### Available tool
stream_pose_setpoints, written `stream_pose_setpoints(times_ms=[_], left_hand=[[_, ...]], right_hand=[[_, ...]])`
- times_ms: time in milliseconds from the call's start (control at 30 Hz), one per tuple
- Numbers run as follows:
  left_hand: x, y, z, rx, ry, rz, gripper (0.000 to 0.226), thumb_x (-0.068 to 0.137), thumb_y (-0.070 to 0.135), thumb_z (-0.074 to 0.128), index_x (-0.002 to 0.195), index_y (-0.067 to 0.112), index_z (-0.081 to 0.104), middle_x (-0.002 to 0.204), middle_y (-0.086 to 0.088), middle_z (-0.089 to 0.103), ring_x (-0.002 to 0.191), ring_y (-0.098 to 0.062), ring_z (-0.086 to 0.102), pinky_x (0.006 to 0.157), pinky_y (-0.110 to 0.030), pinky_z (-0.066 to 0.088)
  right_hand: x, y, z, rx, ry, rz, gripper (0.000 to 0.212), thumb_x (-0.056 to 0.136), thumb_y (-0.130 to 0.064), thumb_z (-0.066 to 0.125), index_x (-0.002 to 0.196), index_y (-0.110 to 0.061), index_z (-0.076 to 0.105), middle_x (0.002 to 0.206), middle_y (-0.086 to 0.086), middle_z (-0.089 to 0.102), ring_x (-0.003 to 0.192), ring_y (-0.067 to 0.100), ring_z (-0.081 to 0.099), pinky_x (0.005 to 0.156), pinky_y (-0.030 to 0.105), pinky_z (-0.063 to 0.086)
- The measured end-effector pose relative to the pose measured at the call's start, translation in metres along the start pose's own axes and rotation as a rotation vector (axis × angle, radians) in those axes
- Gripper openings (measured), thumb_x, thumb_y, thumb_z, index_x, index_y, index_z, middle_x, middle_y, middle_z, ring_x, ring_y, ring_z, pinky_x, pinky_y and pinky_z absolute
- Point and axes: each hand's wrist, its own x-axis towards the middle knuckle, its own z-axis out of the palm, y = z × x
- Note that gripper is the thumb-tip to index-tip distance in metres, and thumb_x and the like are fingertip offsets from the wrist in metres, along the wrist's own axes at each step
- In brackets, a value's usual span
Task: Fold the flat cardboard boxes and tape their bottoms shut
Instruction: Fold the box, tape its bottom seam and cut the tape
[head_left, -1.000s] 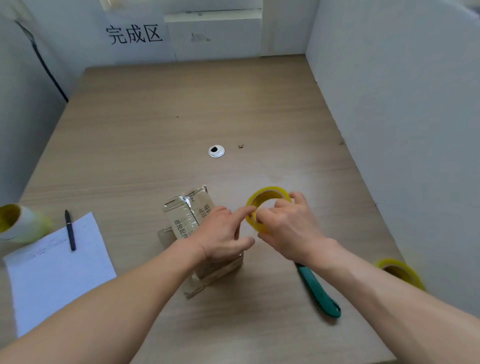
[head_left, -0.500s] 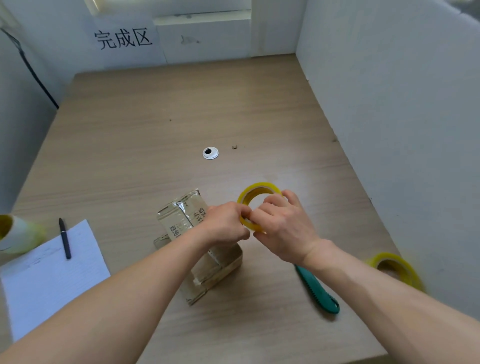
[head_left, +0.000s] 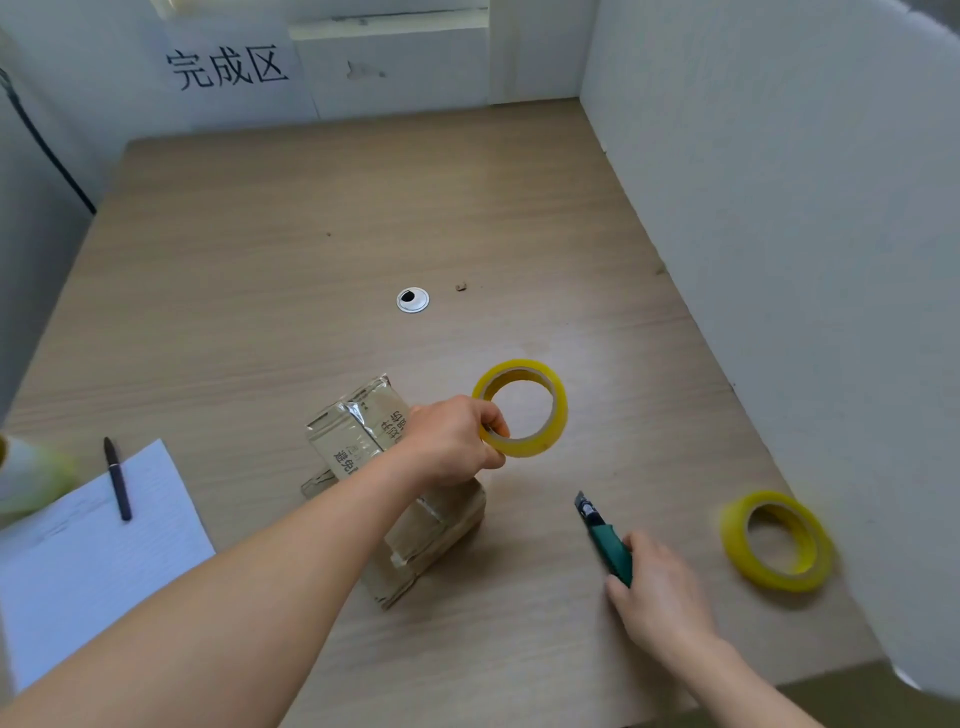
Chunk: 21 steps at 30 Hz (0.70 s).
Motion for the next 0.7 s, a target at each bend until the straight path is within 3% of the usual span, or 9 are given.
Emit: stream_pose_setpoints(times_ms=[100, 167, 267, 367, 700], left_hand=[[0.002, 0.000, 0.001, -0.001, 0.009, -0.001, 0.014, 0.078, 0.038, 0.076, 0.085, 0.037, 0.064, 0.073, 0.018, 0.059, 0.086, -0.014, 0.059, 0.085, -0.033, 0.043], [0.003, -0.001, 0.001, -0.021, -0.010, -0.005, 0.014, 0.078, 0.037, 0.076, 0.084, 0.036, 0.064, 0.073, 0.018, 0.061, 0.085, -0.013, 0.061, 0.086, -0.033, 0.046], [0.005, -0.005, 0.001, -0.096, -0.041, -0.019, 0.015, 0.077, 0.035, 0.078, 0.084, 0.035, 0.065, 0.077, 0.015, 0.067, 0.084, -0.011, 0.066, 0.084, -0.034, 0.053], [0.006, -0.004, 0.002, -0.112, -0.036, -0.004, 0.014, 0.077, 0.034, 0.078, 0.084, 0.035, 0.066, 0.077, 0.014, 0.069, 0.082, -0.010, 0.066, 0.082, -0.034, 0.054], [0.006, -0.005, 0.002, -0.167, -0.036, 0.014, 0.015, 0.078, 0.032, 0.080, 0.084, 0.033, 0.066, 0.076, 0.012, 0.069, 0.080, -0.010, 0.067, 0.083, -0.036, 0.055]], right_hand=[[-0.006, 0.001, 0.003, 0.211, 0.074, -0.093, 0.009, 0.090, -0.033, 0.049, 0.096, -0.027, 0.052, 0.094, 0.000, 0.059, 0.094, 0.031, 0.058, 0.073, 0.038, 0.042], [-0.013, -0.003, -0.002, 0.402, 0.175, -0.253, 0.009, 0.086, -0.039, 0.041, 0.081, -0.032, 0.047, 0.076, -0.009, 0.050, 0.077, 0.023, 0.053, 0.066, 0.035, 0.035], [-0.020, -0.021, -0.011, 0.505, 0.209, -0.446, 0.029, 0.087, -0.044, 0.043, 0.102, -0.030, 0.063, 0.085, -0.015, 0.059, 0.080, 0.009, 0.055, 0.070, 0.027, 0.042], [-0.018, -0.035, -0.016, 0.455, 0.218, -0.534, 0.035, 0.091, -0.043, 0.047, 0.116, -0.025, 0.064, 0.099, -0.011, 0.065, 0.091, 0.010, 0.061, 0.075, 0.029, 0.050], [-0.015, -0.048, -0.025, 0.427, 0.273, -0.564, 0.032, 0.093, -0.038, 0.049, 0.118, -0.024, 0.063, 0.099, -0.009, 0.065, 0.089, 0.014, 0.062, 0.071, 0.038, 0.055]])
